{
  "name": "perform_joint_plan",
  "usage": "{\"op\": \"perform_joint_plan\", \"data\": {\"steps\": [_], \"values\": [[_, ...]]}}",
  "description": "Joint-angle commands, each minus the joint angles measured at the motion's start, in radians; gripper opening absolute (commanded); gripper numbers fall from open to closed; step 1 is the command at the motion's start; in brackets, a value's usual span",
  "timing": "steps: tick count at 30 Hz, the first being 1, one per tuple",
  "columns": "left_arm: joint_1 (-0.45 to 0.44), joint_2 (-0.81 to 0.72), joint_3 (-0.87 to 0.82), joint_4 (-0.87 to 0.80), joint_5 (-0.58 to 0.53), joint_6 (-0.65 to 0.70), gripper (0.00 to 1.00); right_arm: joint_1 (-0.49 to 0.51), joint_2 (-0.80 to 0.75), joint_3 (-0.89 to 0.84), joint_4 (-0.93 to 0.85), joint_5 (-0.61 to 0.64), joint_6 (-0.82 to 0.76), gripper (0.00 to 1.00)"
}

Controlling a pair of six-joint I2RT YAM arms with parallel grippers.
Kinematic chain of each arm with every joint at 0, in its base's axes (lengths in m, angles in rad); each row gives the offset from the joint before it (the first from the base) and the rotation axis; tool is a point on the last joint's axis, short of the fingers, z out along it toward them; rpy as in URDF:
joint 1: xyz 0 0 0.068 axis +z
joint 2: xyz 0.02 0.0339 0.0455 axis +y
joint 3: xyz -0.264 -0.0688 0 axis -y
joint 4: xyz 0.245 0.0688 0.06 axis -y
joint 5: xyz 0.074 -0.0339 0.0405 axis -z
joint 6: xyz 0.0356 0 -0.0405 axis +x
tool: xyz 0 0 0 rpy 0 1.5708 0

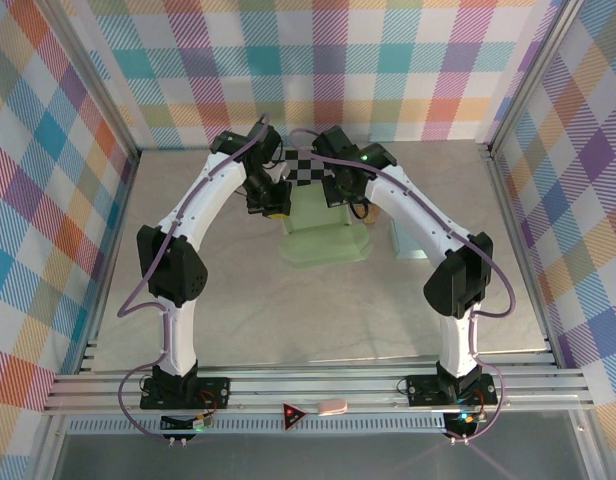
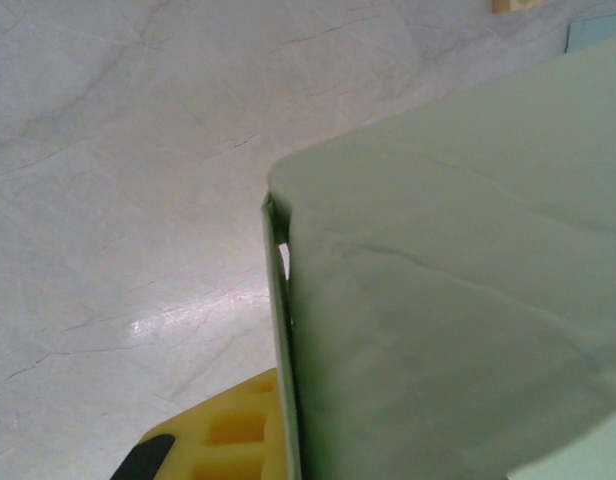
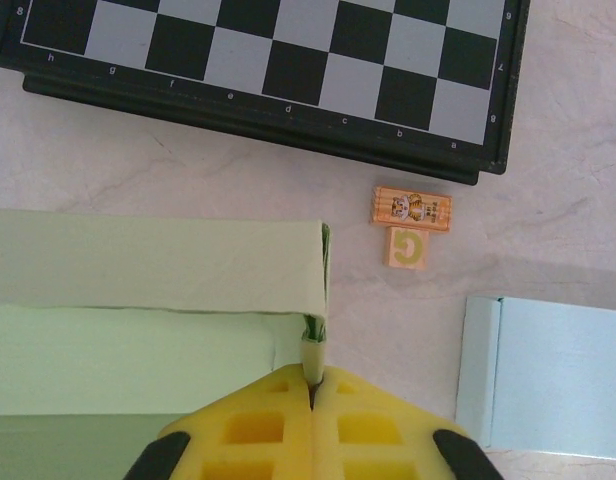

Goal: Fold the paper box

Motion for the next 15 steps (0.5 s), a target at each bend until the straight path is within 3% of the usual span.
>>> {"op": "perform_joint_plan", "data": {"steps": [1,5,11,15], "values": [[-0.004,-0.005,0.028,0.026,0.067,-0.002,0.0,-0.015,-0.028,0.005,0.014,-0.108,-0.019,0.0],[0.022,-0.033,-0.025,0.084,0.11,-0.038,0.0,-0.089,-0.046,-0.009,0.039,-0.499,-0.079,0.0],[0.053,-0.043,-0.046,0.089,0.133,-0.021,0.0,-0.215,-0.16,-0.159,0.138,-0.857,-0.094,0.35],[0.07,-0.043,-0.045,0.076,0.146,0.004,0.0,-0.335,-0.24,-0.285,0.209,-1.041,-0.115,0.42]]}}
